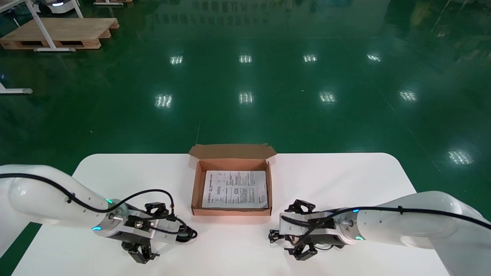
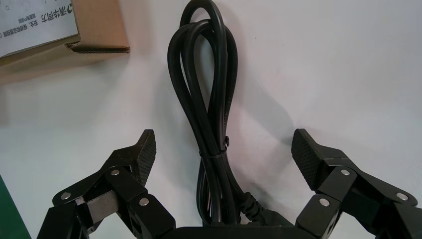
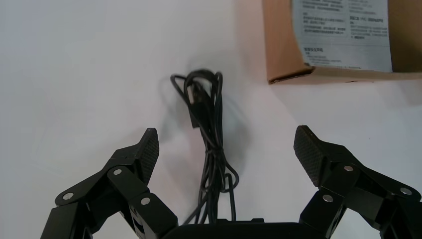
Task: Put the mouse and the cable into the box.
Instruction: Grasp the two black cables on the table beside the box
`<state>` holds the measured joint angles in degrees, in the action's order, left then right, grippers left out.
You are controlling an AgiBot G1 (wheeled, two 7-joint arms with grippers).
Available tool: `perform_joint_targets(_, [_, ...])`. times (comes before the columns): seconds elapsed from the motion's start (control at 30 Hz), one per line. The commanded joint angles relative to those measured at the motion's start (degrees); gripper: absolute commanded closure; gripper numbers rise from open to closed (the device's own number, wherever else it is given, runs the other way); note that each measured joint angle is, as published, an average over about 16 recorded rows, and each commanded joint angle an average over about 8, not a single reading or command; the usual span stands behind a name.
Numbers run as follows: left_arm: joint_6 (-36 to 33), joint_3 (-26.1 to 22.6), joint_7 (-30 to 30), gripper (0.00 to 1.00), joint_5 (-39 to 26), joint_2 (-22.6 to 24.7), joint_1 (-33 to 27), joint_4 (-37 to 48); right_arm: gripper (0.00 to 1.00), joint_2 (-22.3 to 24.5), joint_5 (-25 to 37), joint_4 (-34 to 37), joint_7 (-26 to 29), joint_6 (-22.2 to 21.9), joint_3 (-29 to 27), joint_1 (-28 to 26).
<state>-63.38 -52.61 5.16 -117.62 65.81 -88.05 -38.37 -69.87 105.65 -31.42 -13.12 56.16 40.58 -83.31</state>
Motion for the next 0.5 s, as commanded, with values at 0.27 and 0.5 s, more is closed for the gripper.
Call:
perform_joint_targets(0.27, [0.0,0.0,0.0,0.21,0.0,0.0,0.0,0.0,0.06,-0.6,-1.3,2.8,-0.5,1.0,-0.6,-1.0])
perform_joint_targets(0.5, [0.0,0.0,0.0,0.0,0.0,0.0,0.0,0.0,0.0,-0.5,-0.7,2.9,-0.4,0.5,-0.3,-0.9])
